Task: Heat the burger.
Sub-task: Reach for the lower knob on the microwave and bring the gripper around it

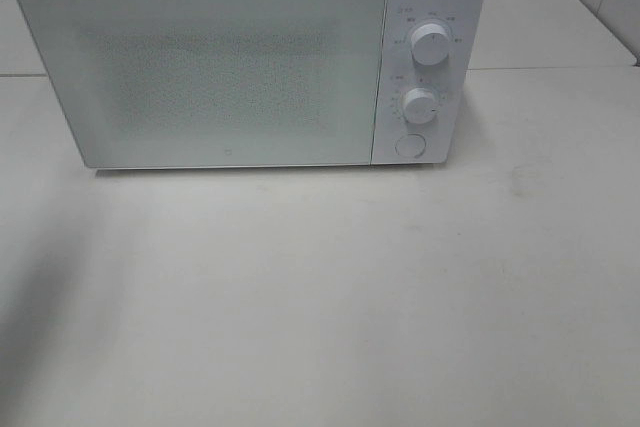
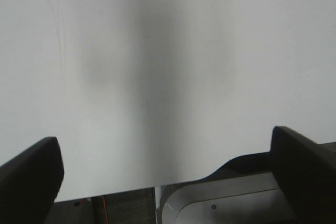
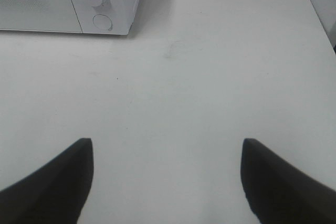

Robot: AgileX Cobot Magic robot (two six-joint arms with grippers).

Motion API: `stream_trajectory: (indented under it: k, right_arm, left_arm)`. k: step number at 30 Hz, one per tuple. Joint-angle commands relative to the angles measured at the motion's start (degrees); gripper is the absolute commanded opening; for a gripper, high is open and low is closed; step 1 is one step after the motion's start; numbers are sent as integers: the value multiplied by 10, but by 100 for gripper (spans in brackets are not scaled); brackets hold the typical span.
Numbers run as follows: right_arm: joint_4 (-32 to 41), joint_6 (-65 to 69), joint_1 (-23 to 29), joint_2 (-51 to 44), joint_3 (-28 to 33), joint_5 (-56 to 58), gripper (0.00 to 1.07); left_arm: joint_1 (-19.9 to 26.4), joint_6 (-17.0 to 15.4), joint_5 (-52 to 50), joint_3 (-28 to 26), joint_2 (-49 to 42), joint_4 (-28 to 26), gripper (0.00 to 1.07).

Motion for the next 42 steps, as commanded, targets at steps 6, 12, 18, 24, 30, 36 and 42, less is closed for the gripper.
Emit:
stream_trajectory:
  k: [6, 12, 18, 24, 30, 36, 42]
  right_arm:
    - [1, -6, -5, -15, -1, -2, 75]
    - [1, -6, -5, -15, -1, -2, 75]
    - [1, -6, -5, -15, -1, -2, 75]
    - [1, -6, -5, -15, -1, -2, 75]
    - [1, -6, -5, -15, -1, -2, 75]
    - [1, -6, -5, -15, -1, -2, 75]
    - [1, -6, -5, -15, -1, -2, 75]
  left_arm:
    - [8, -5, 39, 30, -89, 11, 100]
    - [8, -9, 13, 99, -181, 28, 100]
    - [8, -9, 9, 145, -274, 36, 100]
    - [8, -10, -13, 195, -370, 36, 100]
    - [8, -11, -32, 241, -474, 36, 100]
    - [8, -13, -32, 239, -598, 36, 100]
    - [8, -11, -32, 239, -696, 37, 100]
